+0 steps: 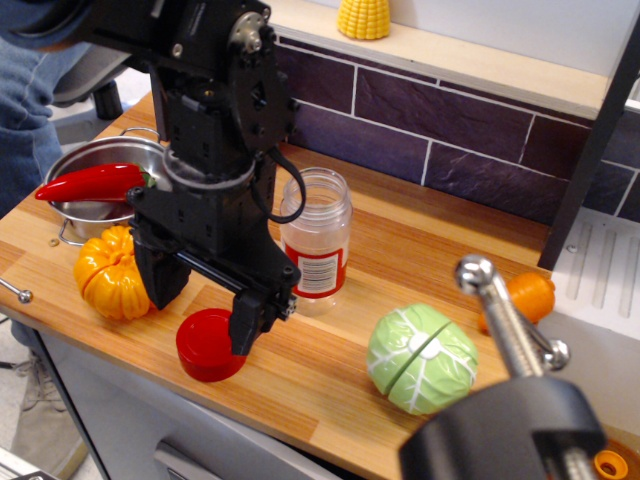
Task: Put cap on container
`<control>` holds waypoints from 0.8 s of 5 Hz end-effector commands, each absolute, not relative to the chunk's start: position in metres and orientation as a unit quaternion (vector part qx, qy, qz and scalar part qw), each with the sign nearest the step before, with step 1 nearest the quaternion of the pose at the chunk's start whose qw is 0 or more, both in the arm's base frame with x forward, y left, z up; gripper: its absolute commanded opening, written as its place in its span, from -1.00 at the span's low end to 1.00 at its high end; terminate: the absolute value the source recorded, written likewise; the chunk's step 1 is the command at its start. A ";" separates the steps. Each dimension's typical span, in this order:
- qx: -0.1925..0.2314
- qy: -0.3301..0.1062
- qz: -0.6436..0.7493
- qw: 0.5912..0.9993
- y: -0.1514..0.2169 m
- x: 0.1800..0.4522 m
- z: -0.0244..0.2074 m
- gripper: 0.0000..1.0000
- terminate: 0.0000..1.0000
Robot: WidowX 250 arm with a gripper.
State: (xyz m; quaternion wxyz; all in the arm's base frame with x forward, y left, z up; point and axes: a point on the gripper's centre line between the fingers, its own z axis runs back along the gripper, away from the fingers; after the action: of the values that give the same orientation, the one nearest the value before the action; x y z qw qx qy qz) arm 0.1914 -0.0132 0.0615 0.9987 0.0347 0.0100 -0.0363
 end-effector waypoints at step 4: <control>0.055 -0.030 -0.055 0.997 0.004 0.200 0.017 1.00 -1.00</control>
State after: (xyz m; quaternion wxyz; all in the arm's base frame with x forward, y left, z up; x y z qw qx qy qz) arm 0.1960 0.0032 0.0090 0.9967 0.0552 -0.0236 -0.0552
